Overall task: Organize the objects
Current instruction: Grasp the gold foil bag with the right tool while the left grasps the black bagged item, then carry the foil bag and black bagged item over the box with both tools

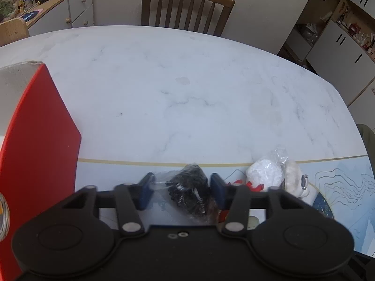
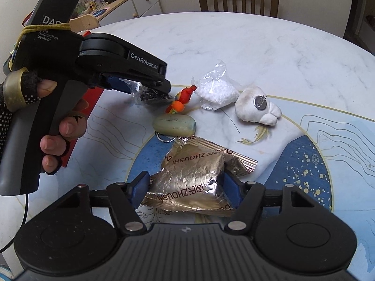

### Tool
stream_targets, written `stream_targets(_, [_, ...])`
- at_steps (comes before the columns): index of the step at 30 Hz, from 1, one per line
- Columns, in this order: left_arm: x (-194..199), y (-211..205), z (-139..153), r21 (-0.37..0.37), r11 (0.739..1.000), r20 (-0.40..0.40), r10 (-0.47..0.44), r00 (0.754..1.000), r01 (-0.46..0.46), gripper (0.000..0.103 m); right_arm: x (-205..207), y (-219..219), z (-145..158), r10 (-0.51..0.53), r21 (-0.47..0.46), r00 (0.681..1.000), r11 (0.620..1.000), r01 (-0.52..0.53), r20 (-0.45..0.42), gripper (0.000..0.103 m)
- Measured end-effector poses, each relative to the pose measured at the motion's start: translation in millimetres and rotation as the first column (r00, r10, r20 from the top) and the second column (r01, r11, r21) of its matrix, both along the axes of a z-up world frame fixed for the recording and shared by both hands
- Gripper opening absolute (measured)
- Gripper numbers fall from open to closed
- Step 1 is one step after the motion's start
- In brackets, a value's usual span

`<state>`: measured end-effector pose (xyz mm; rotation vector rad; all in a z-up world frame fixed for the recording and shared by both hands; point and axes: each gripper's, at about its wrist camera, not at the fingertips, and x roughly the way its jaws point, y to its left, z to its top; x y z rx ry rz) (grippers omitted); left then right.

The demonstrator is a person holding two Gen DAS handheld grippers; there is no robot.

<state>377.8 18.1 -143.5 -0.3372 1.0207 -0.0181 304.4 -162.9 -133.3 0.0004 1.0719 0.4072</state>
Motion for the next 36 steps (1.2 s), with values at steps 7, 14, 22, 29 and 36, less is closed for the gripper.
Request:
stream_targets(7, [-4.1, 4.0, 4.9, -0.005, 1.0, 0.013, 0.017, 1.0, -0.017, 0.038, -3.2, 0.6, 2.6, -0.011, -0.011, 1.0, 1.0, 0.011, 0.012, 0.058])
stream_targets(14, [-19.9, 7.6, 22.9, 0.001, 1.0, 0.044, 0.018, 0.999, -0.018, 0.038, -11.4, -3.4, 12.5, -0.026, -0.008, 0.999, 1.0, 0.026, 0.031, 0.054])
stream_targets(22, [-43.9, 10.7, 43.6, -0.011, 1.0, 0.071, 0.001, 0.997, 0.0, 0.037, -30.2, -9.5, 32.9, -0.037, -0.003, 0.997, 0.999, 0.037, 0.073, 0.053])
stream_targets(29, [-68.9, 14.2, 61.8, -0.019, 1.0, 0.089, -0.022, 0.996, 0.024, 0.037, -45.7, -15.1, 57.8, -0.058, 0.023, 0.992, 0.998, 0.055, 0.113, 0.053])
stream_targets(36, [-95.6, 20.2, 85.1, -0.016, 0.998, 0.128, -0.06, 0.99, 0.062, 0.037, -59.9, -9.0, 83.8, -0.055, 0.053, 0.985, 0.998, 0.047, 0.162, 0.053])
